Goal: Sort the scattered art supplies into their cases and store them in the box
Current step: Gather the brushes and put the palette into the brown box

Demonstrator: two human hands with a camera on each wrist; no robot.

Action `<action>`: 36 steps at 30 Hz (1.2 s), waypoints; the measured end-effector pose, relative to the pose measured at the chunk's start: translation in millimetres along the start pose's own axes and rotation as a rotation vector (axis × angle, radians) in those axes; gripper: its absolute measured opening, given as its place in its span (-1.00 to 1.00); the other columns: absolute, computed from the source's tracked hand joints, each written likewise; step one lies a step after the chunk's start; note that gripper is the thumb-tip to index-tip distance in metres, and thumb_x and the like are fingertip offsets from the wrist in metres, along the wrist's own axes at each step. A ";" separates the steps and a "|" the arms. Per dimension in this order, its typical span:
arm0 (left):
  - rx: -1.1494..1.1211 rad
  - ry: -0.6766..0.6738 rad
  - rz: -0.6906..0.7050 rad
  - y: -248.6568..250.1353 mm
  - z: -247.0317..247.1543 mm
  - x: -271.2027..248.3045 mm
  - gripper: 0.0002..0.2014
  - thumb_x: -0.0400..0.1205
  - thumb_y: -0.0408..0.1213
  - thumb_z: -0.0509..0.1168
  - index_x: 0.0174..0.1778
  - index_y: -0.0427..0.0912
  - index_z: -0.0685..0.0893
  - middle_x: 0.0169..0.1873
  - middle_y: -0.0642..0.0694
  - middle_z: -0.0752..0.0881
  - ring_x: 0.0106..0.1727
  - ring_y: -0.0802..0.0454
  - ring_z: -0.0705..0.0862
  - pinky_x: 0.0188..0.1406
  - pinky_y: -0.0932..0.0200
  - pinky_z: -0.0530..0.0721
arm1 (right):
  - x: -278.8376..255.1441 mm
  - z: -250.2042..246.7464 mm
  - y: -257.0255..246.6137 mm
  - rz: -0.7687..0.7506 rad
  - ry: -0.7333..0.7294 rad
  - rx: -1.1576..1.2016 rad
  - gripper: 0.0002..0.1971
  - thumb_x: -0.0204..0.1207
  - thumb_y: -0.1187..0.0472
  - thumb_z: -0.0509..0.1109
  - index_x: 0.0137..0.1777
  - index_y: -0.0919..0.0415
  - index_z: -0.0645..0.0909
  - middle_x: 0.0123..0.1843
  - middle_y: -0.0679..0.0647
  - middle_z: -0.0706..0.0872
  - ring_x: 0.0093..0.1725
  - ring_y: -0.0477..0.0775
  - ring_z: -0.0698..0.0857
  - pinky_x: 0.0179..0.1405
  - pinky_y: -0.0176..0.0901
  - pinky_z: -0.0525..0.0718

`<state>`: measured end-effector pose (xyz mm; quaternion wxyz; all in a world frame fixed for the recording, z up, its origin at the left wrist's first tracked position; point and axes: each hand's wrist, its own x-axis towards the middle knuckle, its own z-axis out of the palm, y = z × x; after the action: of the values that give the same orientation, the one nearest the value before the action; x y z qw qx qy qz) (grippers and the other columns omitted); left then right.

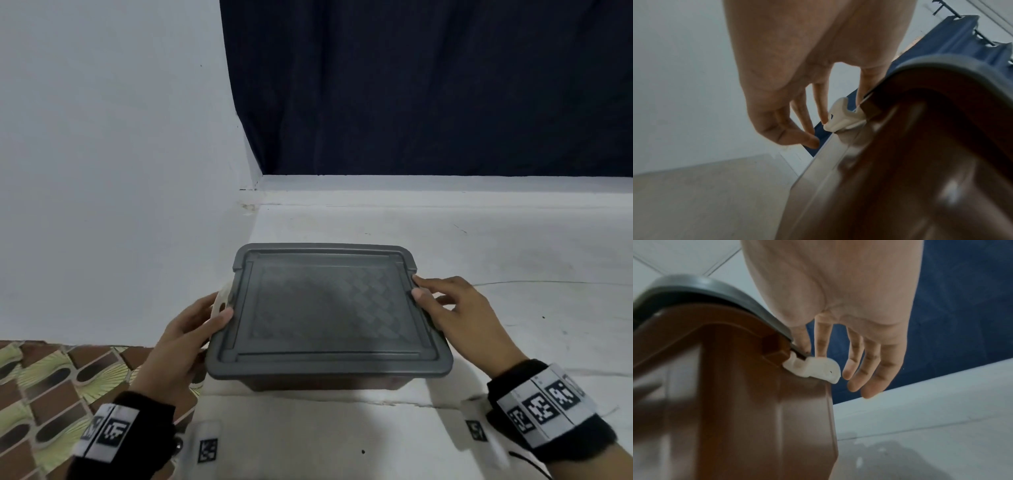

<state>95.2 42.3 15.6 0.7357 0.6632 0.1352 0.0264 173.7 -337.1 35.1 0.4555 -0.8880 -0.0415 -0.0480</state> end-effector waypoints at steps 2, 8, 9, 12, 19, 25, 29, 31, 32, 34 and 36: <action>0.011 -0.009 0.034 -1.6 2.0 -1.5 -0.43 0.36 0.08 0.53 0.33 0.12 0.72 0.20 -0.14 0.80 0.27 -0.43 0.70 0.27 -0.46 0.43 | -5.6 4.0 1.7 0.033 0.017 0.107 -0.73 0.62 -0.05 0.40 0.30 -0.18 0.72 0.18 -0.15 0.74 0.08 -0.13 0.74 0.14 -0.18 0.69; 0.091 -0.043 0.186 6.0 18.5 -10.9 -0.61 0.75 -0.36 0.22 0.49 -0.01 0.60 0.25 -0.01 0.78 0.28 -0.02 0.75 0.17 0.04 0.77 | -14.5 13.2 0.1 0.340 -0.021 0.503 -0.52 0.52 -0.17 0.46 0.39 -0.04 0.58 0.15 0.08 0.80 0.12 0.09 0.80 0.26 0.13 0.70; 0.125 -0.023 0.210 5.9 20.2 -10.2 -0.59 0.75 -0.39 0.21 0.51 -0.03 0.59 0.24 0.07 0.78 0.26 0.10 0.75 0.10 0.22 0.77 | -14.3 11.4 -0.6 0.370 -0.075 0.533 -0.53 0.52 -0.17 0.45 0.35 0.04 0.62 0.13 0.12 0.82 0.10 0.14 0.81 0.26 0.20 0.70; 0.199 0.031 0.227 4.4 17.6 -5.0 -0.56 0.73 -0.40 0.25 0.55 -0.07 0.54 0.18 0.31 0.76 0.23 0.36 0.71 0.02 0.47 0.69 | -15.3 2.4 -7.6 0.387 -0.210 0.592 -0.63 0.60 -0.11 0.40 0.19 0.15 0.76 0.10 0.12 0.85 0.13 0.22 0.81 0.29 0.24 0.67; 0.699 -0.048 0.282 11.0 4.6 -2.4 -0.48 0.71 -0.03 0.18 0.64 0.27 0.32 0.40 0.60 0.44 0.53 0.36 0.43 0.47 0.10 0.51 | -10.4 13.8 -14.9 0.111 0.066 0.070 -0.72 0.69 0.08 0.32 0.31 0.08 0.74 0.02 -0.07 0.81 -0.02 0.04 0.71 0.02 -0.15 0.55; 0.965 -0.126 0.226 27.3 21.5 -11.7 -0.27 0.64 0.24 0.09 0.74 0.21 0.03 0.65 0.32 0.12 0.66 0.30 0.14 0.69 0.11 0.14 | -13.8 10.1 -41.9 -0.056 -0.062 -0.762 -0.46 0.73 -0.17 -0.03 0.52 0.14 0.44 0.10 0.11 0.68 0.07 0.21 0.69 -0.18 -0.03 0.53; 1.173 -0.107 0.173 38.3 30.2 -14.9 -0.20 0.61 0.35 -0.09 0.76 0.13 -0.05 0.72 0.18 0.09 0.72 0.14 0.14 0.70 -0.12 0.15 | -13.7 15.6 -52.3 -0.074 -0.098 -0.945 -0.18 0.62 -0.35 -0.28 0.57 0.24 0.37 0.10 0.12 0.68 0.08 0.17 0.69 -0.12 0.01 0.63; 1.278 -0.045 0.190 38.2 36.9 -17.1 -0.20 0.61 0.36 -0.11 0.76 0.12 -0.06 0.73 0.17 0.09 0.73 0.13 0.08 0.65 -0.17 0.11 | -14.8 16.5 -53.5 -0.056 -0.117 -0.916 -0.16 0.62 -0.35 -0.25 0.61 0.27 0.31 0.17 0.15 0.67 0.15 0.19 0.67 -0.06 0.03 0.66; 1.298 -0.015 0.188 36.3 40.7 -18.2 -0.20 0.62 0.37 -0.11 0.75 0.12 -0.09 0.73 0.16 0.04 0.75 0.12 0.01 0.64 -0.19 0.08 | -17.0 17.2 -51.7 -0.042 -0.136 -0.877 -0.16 0.62 -0.36 -0.21 0.65 0.28 0.25 0.25 0.18 0.64 0.21 0.20 0.64 0.01 0.04 0.68; 1.253 0.007 0.177 31.9 47.5 -18.7 -0.18 0.62 0.37 -0.09 0.75 0.12 -0.15 0.73 0.20 -0.12 0.75 0.14 -0.16 0.66 -0.21 0.01 | -22.5 19.4 -45.4 -0.011 -0.191 -0.734 -0.14 0.63 -0.37 -0.11 0.72 0.27 0.07 0.48 0.19 0.50 0.40 0.20 0.52 0.22 0.09 0.65; 1.147 0.001 0.184 26.0 49.6 -16.4 -0.16 0.62 0.40 -0.07 0.76 0.11 -0.16 0.71 0.26 -0.19 0.73 0.20 -0.24 0.69 -0.19 -0.03 | -26.4 21.4 -39.5 0.011 -0.232 -0.521 -0.14 0.63 -0.36 -0.04 0.75 0.20 -0.07 0.70 0.11 0.23 0.61 0.14 0.33 0.52 0.05 0.47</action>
<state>94.7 -6.3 48.0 0.2532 0.9648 0.0701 0.0128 144.0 -297.5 51.2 0.2042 -0.9749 -0.0750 0.0472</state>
